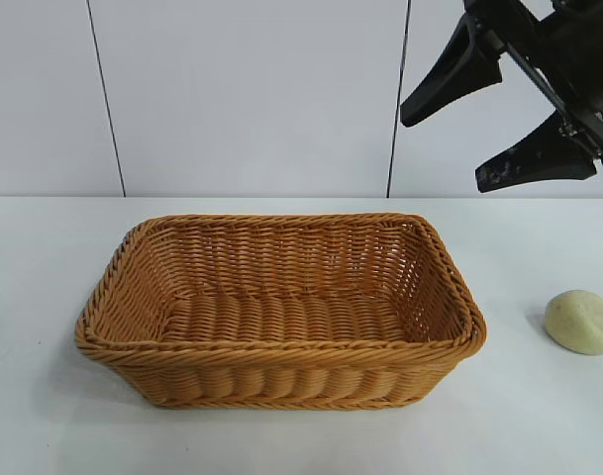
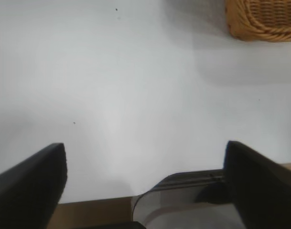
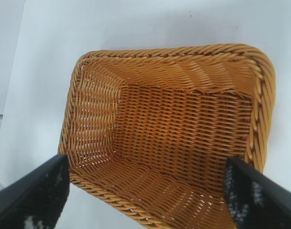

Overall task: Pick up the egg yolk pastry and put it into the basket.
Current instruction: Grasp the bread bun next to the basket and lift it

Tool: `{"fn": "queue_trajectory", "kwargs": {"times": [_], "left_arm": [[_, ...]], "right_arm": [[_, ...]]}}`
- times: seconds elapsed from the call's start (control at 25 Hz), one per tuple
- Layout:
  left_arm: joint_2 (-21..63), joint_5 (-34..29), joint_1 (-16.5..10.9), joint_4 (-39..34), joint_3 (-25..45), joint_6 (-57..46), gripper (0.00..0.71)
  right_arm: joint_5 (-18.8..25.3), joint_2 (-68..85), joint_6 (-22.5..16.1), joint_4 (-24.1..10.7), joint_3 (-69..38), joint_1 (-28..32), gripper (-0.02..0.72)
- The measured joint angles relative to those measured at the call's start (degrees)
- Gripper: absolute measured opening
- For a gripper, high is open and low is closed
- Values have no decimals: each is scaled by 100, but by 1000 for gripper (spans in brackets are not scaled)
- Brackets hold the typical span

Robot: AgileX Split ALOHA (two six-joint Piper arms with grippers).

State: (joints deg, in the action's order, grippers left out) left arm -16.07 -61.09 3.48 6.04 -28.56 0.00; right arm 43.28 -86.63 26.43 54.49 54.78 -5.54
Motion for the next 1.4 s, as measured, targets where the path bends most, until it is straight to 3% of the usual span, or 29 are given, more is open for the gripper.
{"fn": "queue_trajectory", "kwargs": {"times": [0.16,0.4,0.64,0.76,1.0,1.08,1.2,1.4], "left_arm": [[437,0,-41,7,0,0,643],[1049,21,-524,21,11,36,643],[1620,-28,-540,28,11,36,643],[1620,-28,-540,28,11,36,643],[1620,-33,-540,28,11,36,643],[1620,-39,-540,28,11,36,643],[1620,-46,-540,28,11,41,643],[1620,-52,-540,28,11,41,643]], "right_arm": [[0,0,0,0,0,0,627],[0,0,0,-5,0,0,627],[49,0,-109,-214,26,0,627],[143,0,-543,-956,272,0,627],[482,-117,-2459,-3833,1019,0,627],[676,-298,-2768,-4412,1190,41,627],[782,-675,-2903,-4726,1374,230,627],[677,-1382,-2913,-4779,1427,646,627]]}}
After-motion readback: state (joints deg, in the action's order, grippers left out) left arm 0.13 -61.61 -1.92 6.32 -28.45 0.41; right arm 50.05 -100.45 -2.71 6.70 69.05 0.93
